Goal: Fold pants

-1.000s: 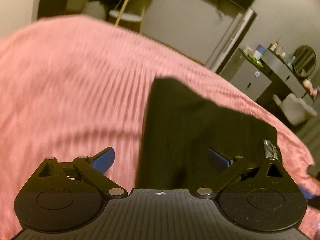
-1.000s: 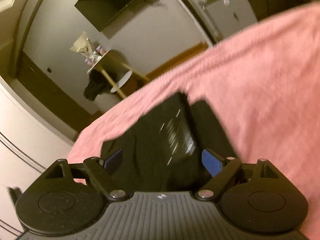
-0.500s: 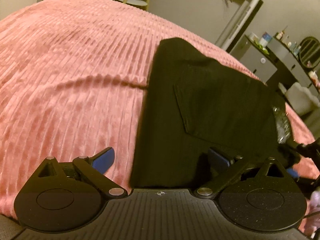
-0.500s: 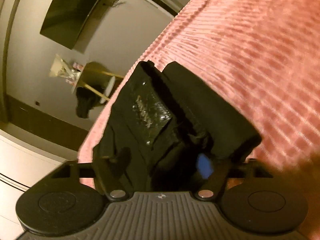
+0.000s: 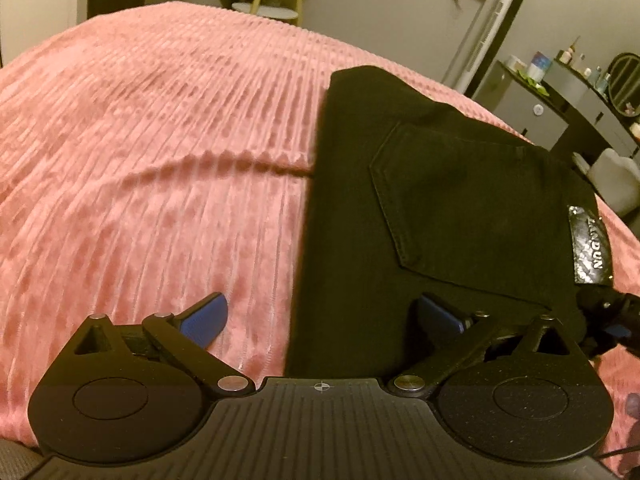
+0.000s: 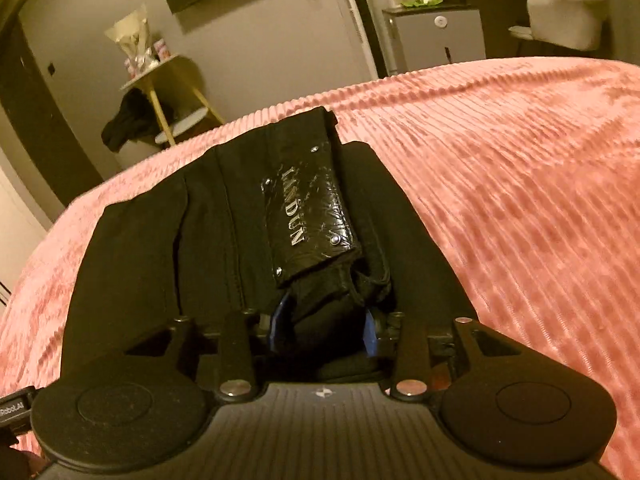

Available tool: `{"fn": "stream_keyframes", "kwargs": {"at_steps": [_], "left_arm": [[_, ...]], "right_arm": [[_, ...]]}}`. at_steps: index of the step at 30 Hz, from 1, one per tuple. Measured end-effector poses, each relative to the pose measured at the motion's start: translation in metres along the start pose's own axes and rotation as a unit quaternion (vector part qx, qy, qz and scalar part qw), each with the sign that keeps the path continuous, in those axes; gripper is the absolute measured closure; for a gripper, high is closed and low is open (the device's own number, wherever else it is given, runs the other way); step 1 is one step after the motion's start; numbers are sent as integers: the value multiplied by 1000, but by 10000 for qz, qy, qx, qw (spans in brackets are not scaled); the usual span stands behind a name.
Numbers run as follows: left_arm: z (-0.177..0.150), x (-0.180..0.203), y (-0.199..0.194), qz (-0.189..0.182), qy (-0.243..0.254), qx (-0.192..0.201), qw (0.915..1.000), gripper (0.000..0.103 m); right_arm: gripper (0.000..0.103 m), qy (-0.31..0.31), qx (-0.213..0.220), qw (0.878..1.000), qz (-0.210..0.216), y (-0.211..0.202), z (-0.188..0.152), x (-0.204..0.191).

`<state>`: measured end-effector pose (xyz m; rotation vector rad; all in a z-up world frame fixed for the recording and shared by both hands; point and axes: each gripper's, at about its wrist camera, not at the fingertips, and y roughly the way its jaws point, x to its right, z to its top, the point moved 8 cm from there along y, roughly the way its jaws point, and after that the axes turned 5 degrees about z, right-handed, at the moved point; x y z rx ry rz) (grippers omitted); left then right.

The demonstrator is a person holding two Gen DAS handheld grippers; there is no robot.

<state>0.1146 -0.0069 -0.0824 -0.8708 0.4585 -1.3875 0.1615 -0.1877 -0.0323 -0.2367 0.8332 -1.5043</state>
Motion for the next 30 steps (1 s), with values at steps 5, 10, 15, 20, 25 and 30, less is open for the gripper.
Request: {"fn": "stream_keyframes", "kwargs": {"at_steps": [5, 10, 15, 20, 25, 30], "left_arm": [[-3, 2, -6, 57, 167, 51, 9998, 0], [-9, 8, -22, 161, 496, 160, 9985, 0], [-23, 10, -42, 51, 572, 82, 9983, 0], [-34, 11, -58, 76, 692, 45, 9976, 0], [-41, 14, -70, 225, 857, 177, 9959, 0], [-45, 20, -71, 277, 1016, 238, 9942, 0]], "right_arm": [[30, -452, 22, 9982, -404, -34, -6, -1], [12, -952, -432, 9938, -374, -64, -44, -12], [4, -1279, -465, 9894, -502, -89, -72, -35], [4, -1780, -479, 9794, -820, -91, -82, -57], [4, -2068, -455, 9729, -929, -85, -85, -61], [4, -2173, -337, 9710, -934, -79, -81, -67]]}}
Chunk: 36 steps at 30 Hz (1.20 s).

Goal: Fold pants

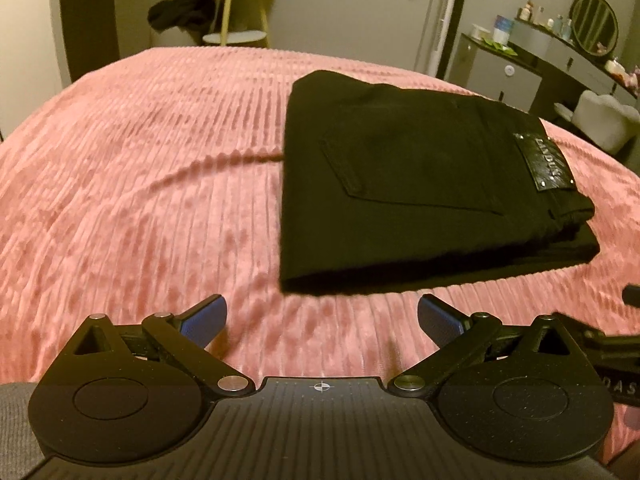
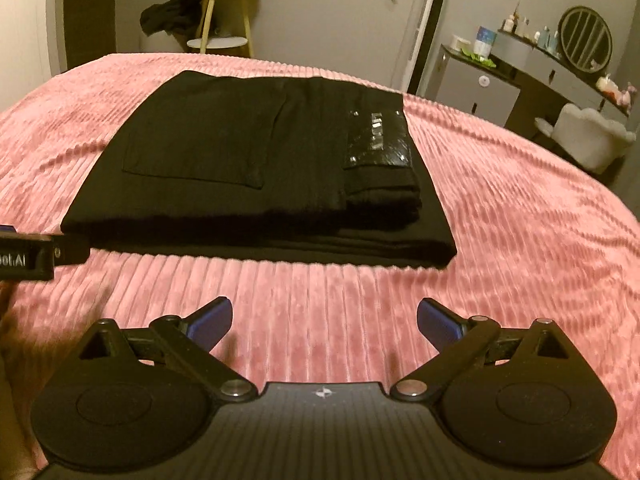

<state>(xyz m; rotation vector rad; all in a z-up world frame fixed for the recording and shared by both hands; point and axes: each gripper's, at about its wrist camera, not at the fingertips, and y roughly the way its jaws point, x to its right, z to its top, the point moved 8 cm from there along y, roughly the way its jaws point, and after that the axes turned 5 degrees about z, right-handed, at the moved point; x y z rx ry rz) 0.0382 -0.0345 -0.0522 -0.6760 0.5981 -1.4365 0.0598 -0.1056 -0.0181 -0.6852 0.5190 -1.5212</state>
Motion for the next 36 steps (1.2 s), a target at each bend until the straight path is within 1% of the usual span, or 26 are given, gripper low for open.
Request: {"fn": "stream_keyframes", "kwargs": {"at_steps": [3, 10, 20, 36], "left_arm": [[-2, 1, 4, 19, 22, -37, 10000, 0], [-2, 2, 10, -9, 37, -97, 9999, 0], [-3, 2, 11, -51, 51, -143, 9999, 0], [-5, 3, 14, 18, 135, -204, 9997, 0]], "right_arm": [[4, 41, 133, 9999, -97, 2, 1, 2], [4, 318, 95, 9994, -87, 6, -2, 12], [4, 97, 103, 9999, -92, 6, -3, 5], [4, 155, 147, 9998, -59, 4, -3, 6]]}}
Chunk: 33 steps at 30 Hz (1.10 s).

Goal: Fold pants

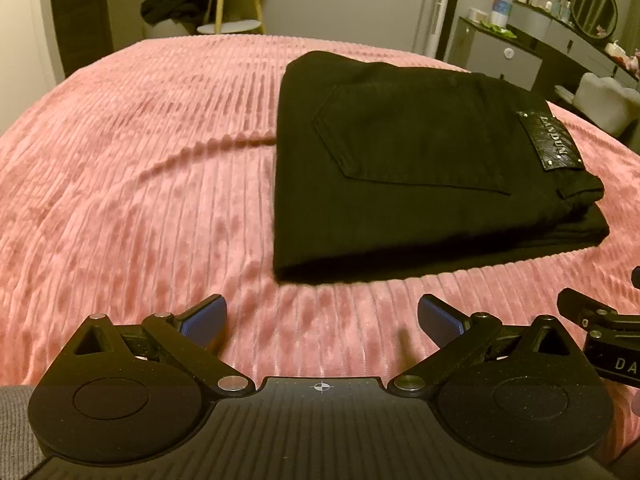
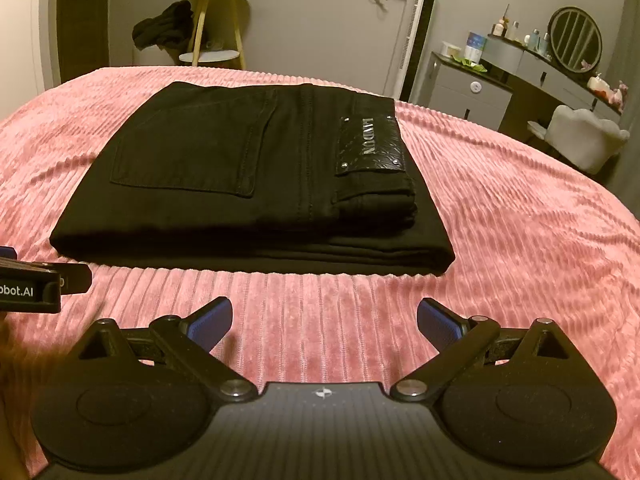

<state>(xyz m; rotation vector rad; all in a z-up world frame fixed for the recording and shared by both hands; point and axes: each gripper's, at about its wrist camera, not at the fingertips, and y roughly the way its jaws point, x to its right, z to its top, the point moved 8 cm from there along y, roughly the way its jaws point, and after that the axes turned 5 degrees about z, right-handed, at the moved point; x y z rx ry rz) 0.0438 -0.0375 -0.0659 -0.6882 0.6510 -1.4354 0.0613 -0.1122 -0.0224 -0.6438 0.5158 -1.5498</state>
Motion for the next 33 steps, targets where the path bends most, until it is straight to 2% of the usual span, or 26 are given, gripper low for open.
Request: {"fn": "stream_keyframes", "kwargs": {"at_steps": [33], "left_arm": [[-1, -2, 0, 83, 25, -11, 10000, 0]], "right_arm": [[4, 56, 63, 10000, 14, -3, 1, 1]]}}
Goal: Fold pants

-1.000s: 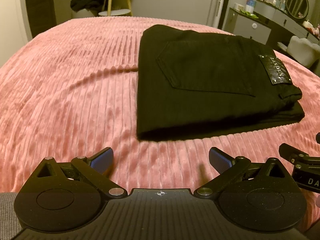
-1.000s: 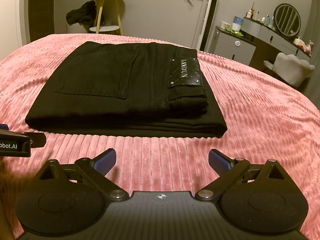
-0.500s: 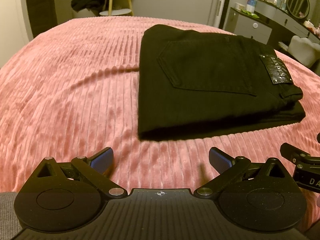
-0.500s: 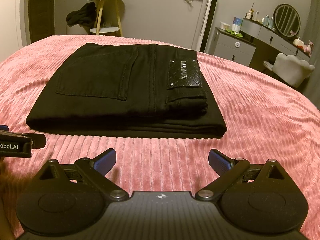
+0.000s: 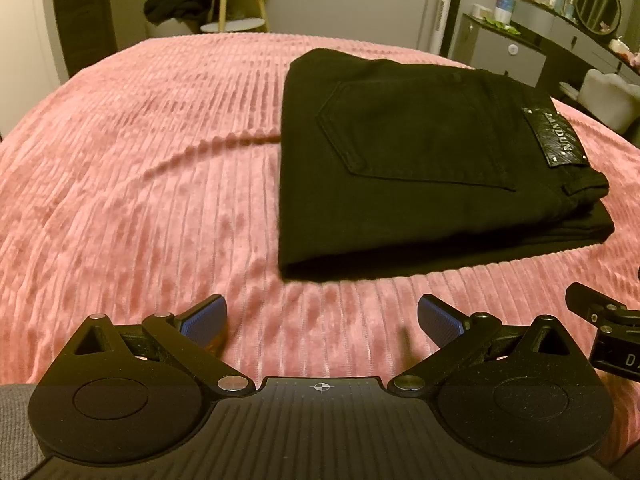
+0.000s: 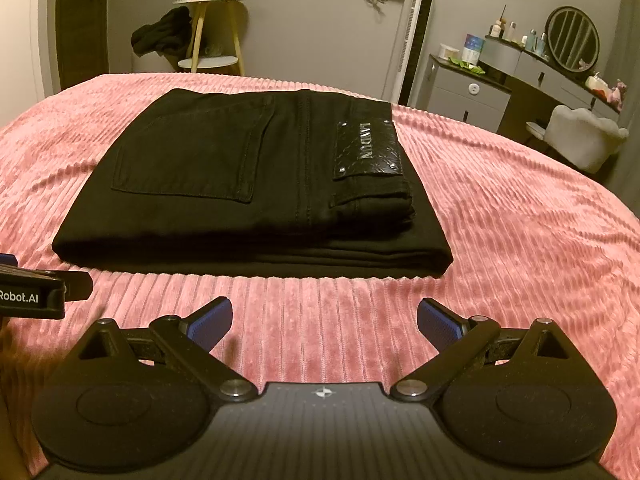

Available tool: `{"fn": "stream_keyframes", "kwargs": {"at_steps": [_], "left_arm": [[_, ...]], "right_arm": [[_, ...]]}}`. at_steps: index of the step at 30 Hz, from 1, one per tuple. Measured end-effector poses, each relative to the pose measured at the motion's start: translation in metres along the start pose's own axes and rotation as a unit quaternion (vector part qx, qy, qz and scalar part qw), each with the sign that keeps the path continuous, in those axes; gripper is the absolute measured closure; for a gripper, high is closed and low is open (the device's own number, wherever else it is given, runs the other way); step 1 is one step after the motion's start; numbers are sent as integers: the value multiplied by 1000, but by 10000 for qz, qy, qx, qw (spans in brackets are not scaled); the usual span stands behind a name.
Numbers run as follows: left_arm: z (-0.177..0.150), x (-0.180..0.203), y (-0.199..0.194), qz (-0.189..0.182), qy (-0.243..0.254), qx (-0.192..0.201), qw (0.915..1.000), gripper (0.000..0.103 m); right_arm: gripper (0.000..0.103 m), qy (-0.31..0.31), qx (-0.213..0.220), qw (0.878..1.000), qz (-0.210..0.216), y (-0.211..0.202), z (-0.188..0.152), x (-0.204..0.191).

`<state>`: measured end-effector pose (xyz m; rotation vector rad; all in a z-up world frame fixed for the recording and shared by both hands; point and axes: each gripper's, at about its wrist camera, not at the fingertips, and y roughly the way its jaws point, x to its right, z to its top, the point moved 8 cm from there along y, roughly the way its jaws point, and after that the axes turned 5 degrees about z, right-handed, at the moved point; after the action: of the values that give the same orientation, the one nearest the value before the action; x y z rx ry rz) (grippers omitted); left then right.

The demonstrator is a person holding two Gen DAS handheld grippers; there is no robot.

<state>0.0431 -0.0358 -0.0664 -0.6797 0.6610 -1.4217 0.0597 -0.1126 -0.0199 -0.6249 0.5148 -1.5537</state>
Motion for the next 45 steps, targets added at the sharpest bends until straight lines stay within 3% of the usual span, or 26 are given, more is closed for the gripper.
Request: {"fn": "stream_keyframes", "kwargs": {"at_steps": [45], "left_arm": [[0, 3, -2, 23, 103, 61, 9999, 0]], "right_arm": [[4, 31, 40, 10000, -20, -2, 1, -1]]}}
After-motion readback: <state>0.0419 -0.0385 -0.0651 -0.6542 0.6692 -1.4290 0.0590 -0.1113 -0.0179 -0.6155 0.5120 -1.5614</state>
